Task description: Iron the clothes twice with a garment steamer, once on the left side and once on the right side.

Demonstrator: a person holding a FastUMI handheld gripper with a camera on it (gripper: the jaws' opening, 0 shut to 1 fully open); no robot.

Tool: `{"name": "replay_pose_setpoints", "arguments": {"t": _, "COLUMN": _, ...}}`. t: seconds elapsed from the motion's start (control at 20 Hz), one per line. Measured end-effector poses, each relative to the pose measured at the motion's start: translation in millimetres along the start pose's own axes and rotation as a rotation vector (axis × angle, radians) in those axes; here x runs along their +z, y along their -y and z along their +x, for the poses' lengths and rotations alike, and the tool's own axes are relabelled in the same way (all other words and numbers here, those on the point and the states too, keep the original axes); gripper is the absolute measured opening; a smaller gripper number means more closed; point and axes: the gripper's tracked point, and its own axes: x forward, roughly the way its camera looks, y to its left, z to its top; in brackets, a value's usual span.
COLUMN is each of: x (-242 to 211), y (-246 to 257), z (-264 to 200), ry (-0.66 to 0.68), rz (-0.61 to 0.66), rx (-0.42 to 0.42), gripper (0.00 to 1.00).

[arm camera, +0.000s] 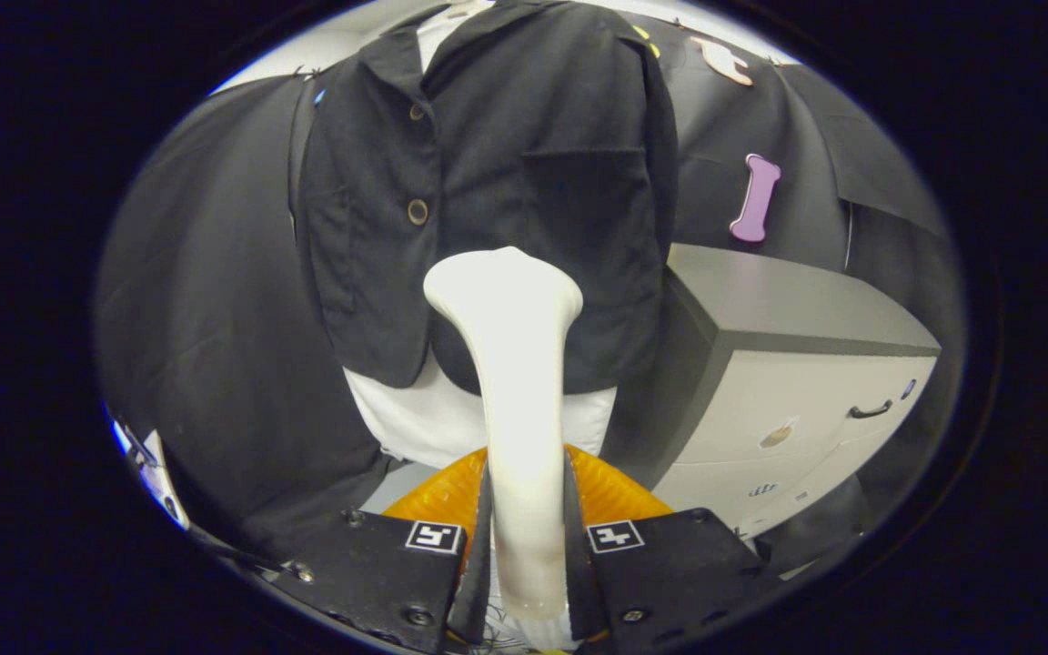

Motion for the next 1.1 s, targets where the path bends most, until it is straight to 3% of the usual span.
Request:
{"name": "replay_pose_setpoints", "arguments": {"t": 0.55, "x": 185, "y": -60, "z": -104, "ry": 0.353, "rz": 0.009, "rx": 0.080, "gripper": 0.37}}
{"name": "replay_pose_setpoints", "arguments": {"t": 1.1, "x": 320, "y": -164, "z": -141, "ry": 0.583, "rz": -0.013, "rx": 0.116, "gripper": 0.37}}
